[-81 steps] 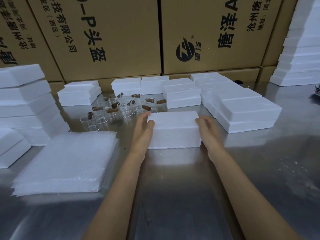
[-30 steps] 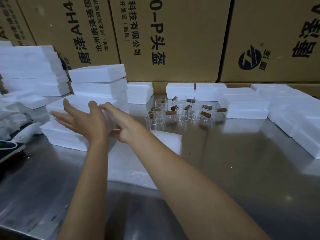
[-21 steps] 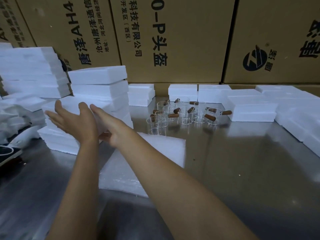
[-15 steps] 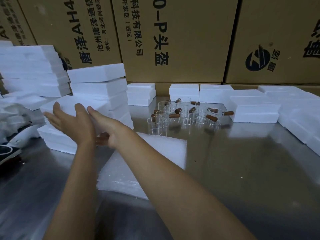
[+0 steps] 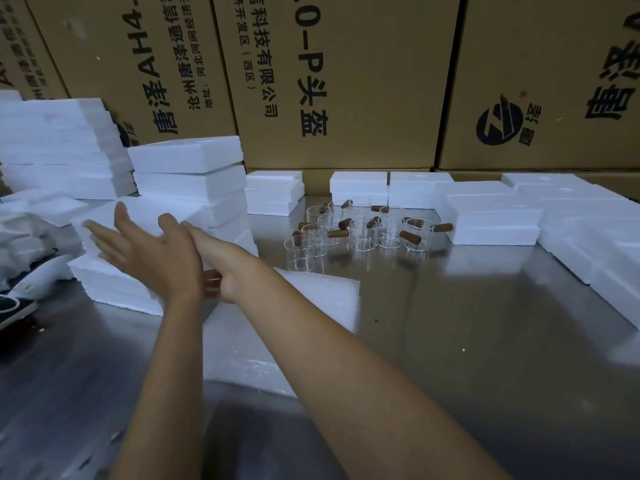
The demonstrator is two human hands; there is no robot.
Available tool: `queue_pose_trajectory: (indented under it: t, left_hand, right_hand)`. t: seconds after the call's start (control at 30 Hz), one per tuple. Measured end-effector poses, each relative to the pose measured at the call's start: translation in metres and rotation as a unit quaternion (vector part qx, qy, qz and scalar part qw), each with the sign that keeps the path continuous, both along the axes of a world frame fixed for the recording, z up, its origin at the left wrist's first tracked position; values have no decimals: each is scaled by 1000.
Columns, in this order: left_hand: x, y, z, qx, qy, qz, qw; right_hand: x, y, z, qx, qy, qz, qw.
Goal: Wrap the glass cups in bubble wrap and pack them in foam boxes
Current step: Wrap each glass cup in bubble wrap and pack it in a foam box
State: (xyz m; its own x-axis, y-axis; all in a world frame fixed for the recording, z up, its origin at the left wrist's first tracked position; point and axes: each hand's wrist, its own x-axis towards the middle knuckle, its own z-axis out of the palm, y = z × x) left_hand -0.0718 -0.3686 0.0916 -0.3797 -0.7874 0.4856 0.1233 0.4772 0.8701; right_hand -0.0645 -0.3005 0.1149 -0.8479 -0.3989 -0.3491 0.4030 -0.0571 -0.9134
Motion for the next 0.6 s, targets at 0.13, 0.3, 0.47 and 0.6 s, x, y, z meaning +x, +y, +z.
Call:
queue_pose_trajectory:
  t: [0.13,0.3,0.47,0.6]
  left_hand:
    - [9,19,4,-34,-1,-7,999]
    - [17,53,7,-66,8,-37,997]
    - [21,112,3,-86,24,-128,988]
    - [21,180,-12,-74,-2,-229,971]
  right_hand:
    - [7,18,1,-24,-12,-3,1000]
    - [14,50,0,-41,-2,-11,999]
    - [13,105,-9,-76,4,-23,997]
    - [15,172,-23,-123,6,-59,991]
